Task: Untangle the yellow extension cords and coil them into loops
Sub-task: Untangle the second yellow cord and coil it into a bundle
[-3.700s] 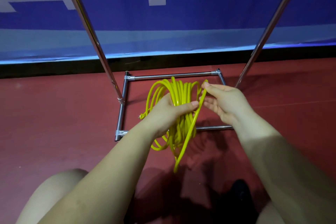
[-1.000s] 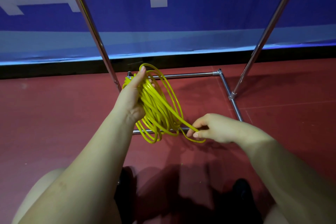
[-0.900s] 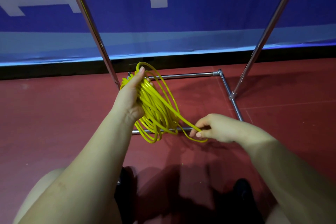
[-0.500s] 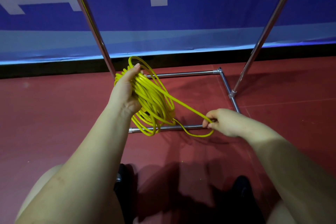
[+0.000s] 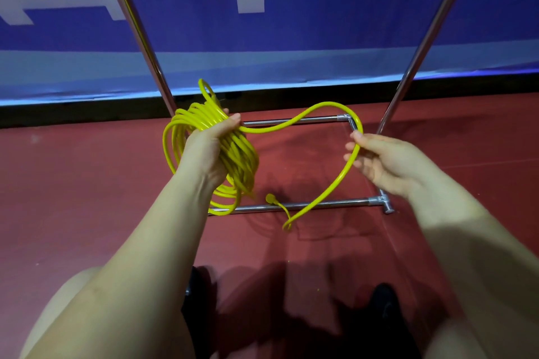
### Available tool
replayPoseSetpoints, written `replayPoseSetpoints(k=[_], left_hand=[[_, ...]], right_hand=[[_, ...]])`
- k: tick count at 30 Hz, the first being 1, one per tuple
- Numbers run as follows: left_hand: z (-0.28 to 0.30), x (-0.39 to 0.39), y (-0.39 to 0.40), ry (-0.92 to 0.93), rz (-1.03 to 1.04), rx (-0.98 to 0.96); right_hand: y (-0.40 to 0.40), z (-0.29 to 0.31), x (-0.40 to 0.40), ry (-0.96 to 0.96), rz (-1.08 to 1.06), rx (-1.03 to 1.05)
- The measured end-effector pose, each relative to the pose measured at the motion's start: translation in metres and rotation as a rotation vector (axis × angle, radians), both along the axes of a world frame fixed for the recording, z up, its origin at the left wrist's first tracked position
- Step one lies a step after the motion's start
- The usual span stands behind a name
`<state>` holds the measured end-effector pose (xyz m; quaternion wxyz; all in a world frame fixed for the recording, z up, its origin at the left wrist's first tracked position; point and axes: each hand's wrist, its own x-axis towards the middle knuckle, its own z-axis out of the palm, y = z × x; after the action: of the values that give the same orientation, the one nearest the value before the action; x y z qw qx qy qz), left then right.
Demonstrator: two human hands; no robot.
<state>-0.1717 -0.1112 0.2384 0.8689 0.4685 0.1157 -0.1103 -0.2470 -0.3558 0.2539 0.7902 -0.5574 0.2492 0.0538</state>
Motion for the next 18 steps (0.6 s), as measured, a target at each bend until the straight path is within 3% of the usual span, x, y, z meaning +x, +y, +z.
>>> replayPoseSetpoints(k=[6,11,18], left_hand=[[-0.003,-0.015,-0.015,-0.152,-0.065,0.280],[-0.003,-0.036,-0.034,-0.243,-0.299,0.526],[-0.007,-0.052,-0.051,-0.220,-0.538,0.481]], right_hand=[[0.001,0.006,0.008,0.005,-0.185,0.261],[0.015,0.002,0.015,-0.037,-0.293,0.378],[0.031,-0.007,0.027,0.004,-0.412,0.444]])
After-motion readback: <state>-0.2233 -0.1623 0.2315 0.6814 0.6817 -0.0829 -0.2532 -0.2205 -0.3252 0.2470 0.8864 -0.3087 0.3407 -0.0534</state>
